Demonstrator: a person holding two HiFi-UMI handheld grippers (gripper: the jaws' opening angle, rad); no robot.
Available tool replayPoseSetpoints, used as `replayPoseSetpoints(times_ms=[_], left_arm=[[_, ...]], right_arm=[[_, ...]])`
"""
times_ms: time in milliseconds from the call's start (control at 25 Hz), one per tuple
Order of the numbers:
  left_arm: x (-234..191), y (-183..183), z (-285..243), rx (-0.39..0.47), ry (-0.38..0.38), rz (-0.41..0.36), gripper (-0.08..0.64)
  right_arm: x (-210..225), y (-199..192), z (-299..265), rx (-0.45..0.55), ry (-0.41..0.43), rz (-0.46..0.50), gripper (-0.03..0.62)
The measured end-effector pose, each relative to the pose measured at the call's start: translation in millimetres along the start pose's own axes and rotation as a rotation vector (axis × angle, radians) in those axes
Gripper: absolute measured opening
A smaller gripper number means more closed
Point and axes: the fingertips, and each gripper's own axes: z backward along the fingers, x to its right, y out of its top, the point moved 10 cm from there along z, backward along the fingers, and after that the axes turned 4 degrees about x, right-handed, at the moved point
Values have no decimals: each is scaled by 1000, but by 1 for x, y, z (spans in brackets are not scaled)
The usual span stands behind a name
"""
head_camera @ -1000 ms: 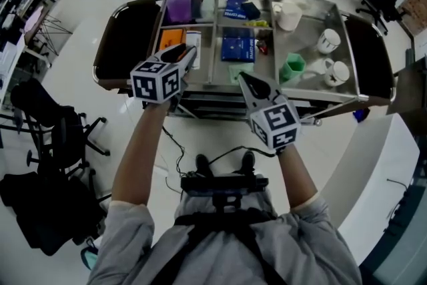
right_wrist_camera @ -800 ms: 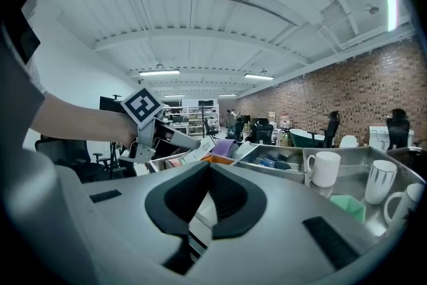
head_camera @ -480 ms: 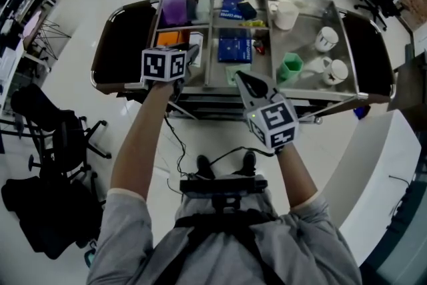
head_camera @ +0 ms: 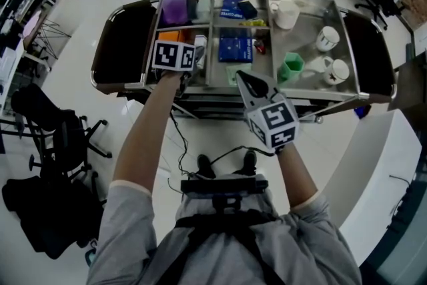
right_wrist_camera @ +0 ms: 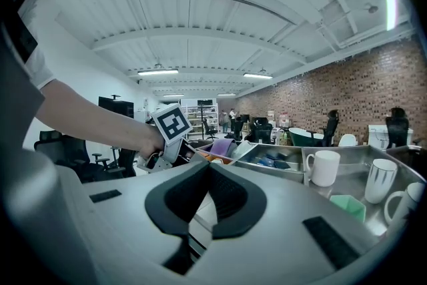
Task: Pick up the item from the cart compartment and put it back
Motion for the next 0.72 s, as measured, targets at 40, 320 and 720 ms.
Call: replayPoseSetpoints(times_ms=[40, 320, 720], left_arm=[[-1, -1, -3, -13, 2, 1, 137], [-3, -3, -13, -68, 22, 4, 138], [-4, -4, -21, -97, 49, 5, 147]], right_arm=[[0, 0, 0, 1, 1, 0, 9], [1, 0, 2, -2, -8, -8, 9], [3, 0, 1, 2, -10, -14, 9]])
